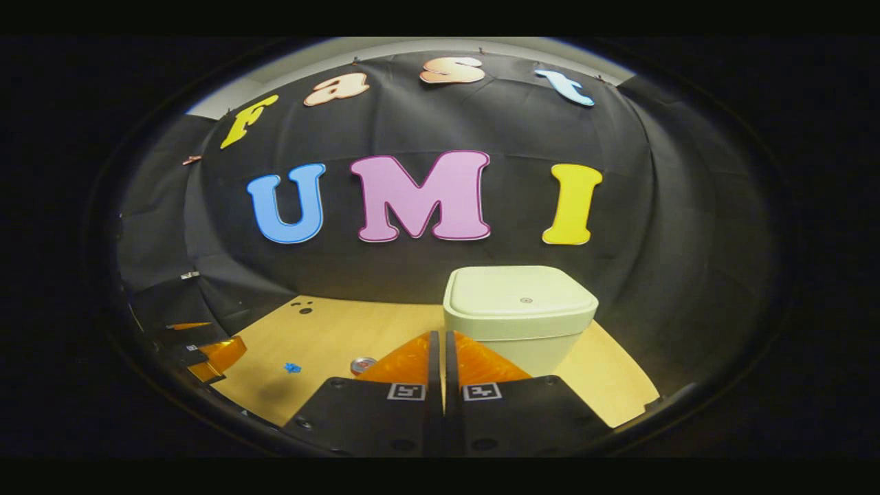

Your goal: Press the lid of the desktop garbage bin to open it, pick up the crumpled paper on the desktop and throw it into the bin, then pick up the pop can on the desktop and drop it into the bin, and finally close the garbage bin lid.

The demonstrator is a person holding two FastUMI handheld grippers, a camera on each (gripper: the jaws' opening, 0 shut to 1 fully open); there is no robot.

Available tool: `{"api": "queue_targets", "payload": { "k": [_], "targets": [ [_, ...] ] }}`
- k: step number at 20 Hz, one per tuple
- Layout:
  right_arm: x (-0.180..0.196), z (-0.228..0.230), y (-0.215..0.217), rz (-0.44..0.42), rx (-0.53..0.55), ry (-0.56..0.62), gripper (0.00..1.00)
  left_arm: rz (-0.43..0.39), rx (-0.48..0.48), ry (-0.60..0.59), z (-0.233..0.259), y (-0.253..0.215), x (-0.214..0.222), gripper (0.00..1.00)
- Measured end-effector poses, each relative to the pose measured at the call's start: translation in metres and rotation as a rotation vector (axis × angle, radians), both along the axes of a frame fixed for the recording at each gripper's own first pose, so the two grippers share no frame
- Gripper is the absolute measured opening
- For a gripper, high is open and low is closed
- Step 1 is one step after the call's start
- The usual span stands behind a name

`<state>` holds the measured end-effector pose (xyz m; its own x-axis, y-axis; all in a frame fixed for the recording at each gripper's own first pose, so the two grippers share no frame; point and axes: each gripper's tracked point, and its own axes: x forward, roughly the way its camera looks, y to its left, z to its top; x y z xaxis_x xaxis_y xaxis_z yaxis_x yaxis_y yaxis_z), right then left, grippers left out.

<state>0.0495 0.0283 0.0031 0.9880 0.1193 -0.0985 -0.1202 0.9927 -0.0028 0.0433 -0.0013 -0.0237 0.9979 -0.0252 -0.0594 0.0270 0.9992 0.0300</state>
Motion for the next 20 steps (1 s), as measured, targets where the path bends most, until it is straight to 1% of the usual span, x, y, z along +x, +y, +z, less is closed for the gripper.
{"api": "queue_targets", "payload": {
  "k": [1,2,3,4,5,6,7,8,9,10,12,13,14,15,17,20],
  "targets": [
    [0.003,0.004,-0.002,-0.001,0.001,0.000,0.05,0.000,-0.002,0.004,-0.001,0.000,0.001,0.96],
    [0.009,0.006,-0.006,-0.010,0.000,0.003,0.05,0.002,-0.002,0.007,-0.003,0.001,0.002,0.96],
    [0.013,0.008,-0.010,-0.015,0.001,0.005,0.01,0.006,0.000,0.008,-0.002,0.001,0.003,0.96],
    [0.018,0.011,-0.013,-0.014,0.007,0.002,0.00,0.011,0.001,0.010,-0.004,0.003,0.003,0.96],
    [0.021,0.015,-0.015,-0.018,0.009,-0.004,0.05,0.017,0.001,0.011,-0.004,0.005,0.003,0.96],
    [0.026,0.020,-0.020,-0.027,0.005,-0.011,0.01,0.023,0.000,0.011,-0.005,0.007,0.003,0.96],
    [0.031,0.025,-0.025,-0.039,-0.001,-0.021,0.00,0.031,0.000,0.013,-0.005,0.009,0.004,0.96],
    [0.038,0.030,-0.030,-0.045,-0.004,-0.030,0.00,0.039,-0.002,0.015,-0.006,0.012,0.005,0.96],
    [0.043,0.033,-0.035,-0.053,-0.007,-0.035,0.05,0.045,-0.005,0.018,-0.007,0.013,0.006,0.96],
    [0.050,0.035,-0.039,-0.057,-0.008,-0.034,0.00,0.051,-0.008,0.022,-0.008,0.016,0.006,0.96],
    [0.061,0.035,-0.046,-0.062,-0.003,-0.025,0.00,0.069,-0.011,0.024,-0.009,0.020,0.007,0.96],
    [0.067,0.033,-0.050,-0.066,0.002,-0.018,0.05,0.076,-0.013,0.024,-0.008,0.021,0.009,0.96],
    [0.072,0.032,-0.053,-0.070,0.007,-0.010,0.05,0.084,-0.015,0.027,-0.009,0.024,0.008,0.96],
    [0.077,0.030,-0.056,-0.076,0.005,-0.007,0.01,0.090,-0.016,0.029,-0.010,0.025,0.009,0.96],
    [0.085,0.028,-0.063,-0.084,-0.017,-0.003,0.00,0.103,-0.015,0.031,-0.011,0.027,0.010,0.96],
    [0.096,0.027,-0.072,-0.091,-0.031,0.004,0.05,0.119,-0.015,0.037,-0.012,0.030,0.010,0.96]
  ]
}}
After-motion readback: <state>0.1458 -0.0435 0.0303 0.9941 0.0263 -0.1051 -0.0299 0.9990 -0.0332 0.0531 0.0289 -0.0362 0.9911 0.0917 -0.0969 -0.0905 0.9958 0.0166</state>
